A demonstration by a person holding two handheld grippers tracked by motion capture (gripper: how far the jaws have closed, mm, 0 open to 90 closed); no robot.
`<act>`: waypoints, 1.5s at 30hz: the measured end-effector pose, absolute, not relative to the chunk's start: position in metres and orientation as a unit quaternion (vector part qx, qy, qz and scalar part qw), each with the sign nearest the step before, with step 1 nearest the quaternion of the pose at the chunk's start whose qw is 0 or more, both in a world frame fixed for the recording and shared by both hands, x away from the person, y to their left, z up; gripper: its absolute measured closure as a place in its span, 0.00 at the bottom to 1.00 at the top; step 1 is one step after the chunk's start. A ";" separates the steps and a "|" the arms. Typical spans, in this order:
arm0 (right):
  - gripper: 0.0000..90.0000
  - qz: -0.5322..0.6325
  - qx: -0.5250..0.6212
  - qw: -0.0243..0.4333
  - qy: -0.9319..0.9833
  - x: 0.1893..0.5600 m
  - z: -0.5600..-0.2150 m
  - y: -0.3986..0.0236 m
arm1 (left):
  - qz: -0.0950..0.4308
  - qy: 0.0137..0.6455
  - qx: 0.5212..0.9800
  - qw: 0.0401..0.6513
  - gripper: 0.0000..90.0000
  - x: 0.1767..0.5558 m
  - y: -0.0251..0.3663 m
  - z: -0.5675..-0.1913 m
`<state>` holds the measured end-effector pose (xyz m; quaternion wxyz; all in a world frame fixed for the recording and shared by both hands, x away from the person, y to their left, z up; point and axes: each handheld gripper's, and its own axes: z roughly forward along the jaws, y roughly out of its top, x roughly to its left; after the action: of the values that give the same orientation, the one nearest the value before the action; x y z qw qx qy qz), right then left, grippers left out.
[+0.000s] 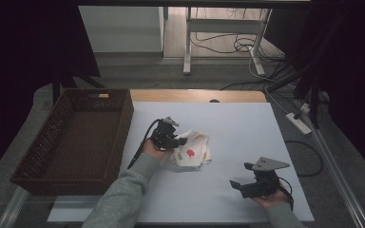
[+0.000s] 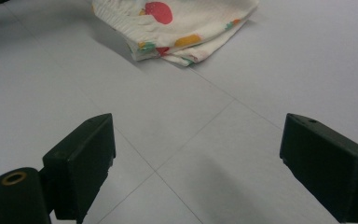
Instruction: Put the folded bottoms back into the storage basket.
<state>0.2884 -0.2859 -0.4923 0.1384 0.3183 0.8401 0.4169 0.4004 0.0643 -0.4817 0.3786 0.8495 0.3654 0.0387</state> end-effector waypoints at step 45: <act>0.13 0.415 0.321 0.148 0.838 0.286 -0.491 -0.289 | 0.031 0.334 0.831 0.445 0.84 0.381 0.072 -0.428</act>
<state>0.2865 -0.2890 -0.4906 0.1475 0.3210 0.8382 0.4154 0.3809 0.0721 -0.4277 0.4448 0.8305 0.3337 0.0309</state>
